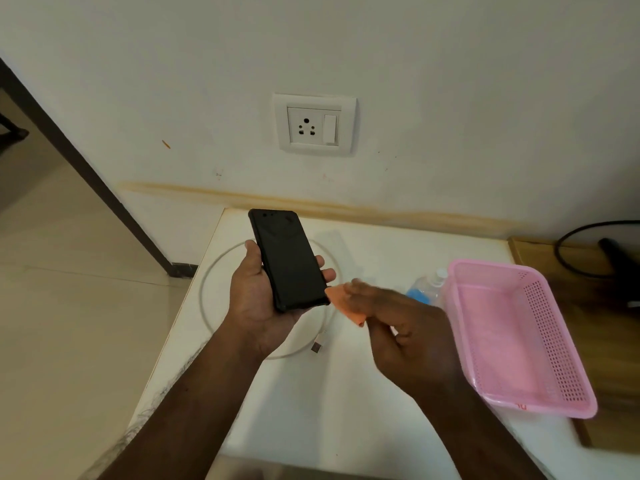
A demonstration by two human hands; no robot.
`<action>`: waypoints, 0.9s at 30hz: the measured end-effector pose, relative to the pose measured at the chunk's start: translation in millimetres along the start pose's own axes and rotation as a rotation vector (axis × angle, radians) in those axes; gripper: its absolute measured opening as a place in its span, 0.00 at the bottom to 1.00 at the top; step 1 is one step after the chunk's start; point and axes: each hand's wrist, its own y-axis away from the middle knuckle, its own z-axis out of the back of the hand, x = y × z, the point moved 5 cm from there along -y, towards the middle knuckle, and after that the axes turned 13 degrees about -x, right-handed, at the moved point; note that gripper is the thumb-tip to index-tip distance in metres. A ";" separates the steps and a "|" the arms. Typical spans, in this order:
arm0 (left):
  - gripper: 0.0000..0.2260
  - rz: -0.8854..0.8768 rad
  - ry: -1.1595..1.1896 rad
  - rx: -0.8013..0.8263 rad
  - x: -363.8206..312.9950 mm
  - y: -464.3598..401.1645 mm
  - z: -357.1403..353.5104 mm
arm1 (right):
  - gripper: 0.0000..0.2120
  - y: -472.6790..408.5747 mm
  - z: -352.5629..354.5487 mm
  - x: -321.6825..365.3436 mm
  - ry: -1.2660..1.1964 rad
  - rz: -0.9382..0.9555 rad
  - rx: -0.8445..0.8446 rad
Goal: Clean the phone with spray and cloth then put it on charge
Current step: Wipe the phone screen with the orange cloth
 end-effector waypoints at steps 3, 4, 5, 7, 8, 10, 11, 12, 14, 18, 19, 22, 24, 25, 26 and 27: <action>0.37 -0.034 -0.047 0.040 -0.3 3.2 -3.4 | 0.15 -6.1 13.7 -8.2 -0.163 -0.222 -0.112; 0.37 -0.048 -0.078 0.047 1.3 4.4 -4.7 | 0.15 -8.7 15.3 -9.8 -0.190 -0.320 -0.138; 0.37 -0.057 -0.105 0.058 2.9 5.8 -6.6 | 0.14 -10.1 16.2 -11.9 -0.206 -0.409 -0.165; 0.37 -0.054 -0.135 0.088 6.4 8.1 -10.2 | 0.13 -10.3 16.7 -18.0 -0.283 -0.566 -0.178; 0.38 -0.050 -0.138 0.101 7.5 8.6 -11.4 | 0.12 -8.9 16.4 -22.1 -0.341 -0.648 -0.160; 0.39 -0.057 -0.136 0.121 7.2 9.8 -12.7 | 0.11 -0.3 16.8 -28.8 -0.420 -0.845 -0.119; 0.39 -0.068 -0.140 0.130 6.1 10.4 -13.8 | 0.09 6.3 17.2 -30.5 -0.432 -0.956 -0.108; 0.39 -0.081 -0.149 0.144 5.2 11.0 -15.2 | 0.08 14.9 17.2 -32.5 -0.428 -1.069 -0.096; 0.38 -0.108 -0.171 0.182 3.7 13.1 -18.6 | 0.07 33.7 14.5 -37.9 -0.364 -1.305 -0.073; 0.36 -0.150 -0.243 0.183 5.8 18.7 -22.6 | 0.07 69.6 9.7 -50.6 -0.256 -1.700 -0.081; 0.37 -0.153 -0.253 0.181 6.5 19.9 -23.2 | 0.05 74.5 8.6 -57.4 -0.241 -1.712 -0.099; 0.38 -0.138 -0.250 0.203 7.5 25.0 -25.5 | 0.07 86.4 8.9 -70.7 -0.124 -1.562 -0.130; 0.39 -0.127 -0.252 0.214 7.3 27.4 -26.8 | 0.06 90.2 14.8 -70.5 0.102 -1.346 -0.134; 0.39 -0.125 -0.254 0.217 7.1 28.2 -27.1 | 0.06 89.4 19.2 -66.3 0.220 -1.205 -0.169; 0.38 -0.125 -0.256 0.219 7.1 28.9 -27.4 | 0.10 89.3 21.1 -61.7 0.320 -1.083 -0.174; 0.38 -0.124 -0.260 0.222 7.1 29.8 -28.1 | 0.15 88.7 21.6 -56.4 0.462 -0.961 -0.115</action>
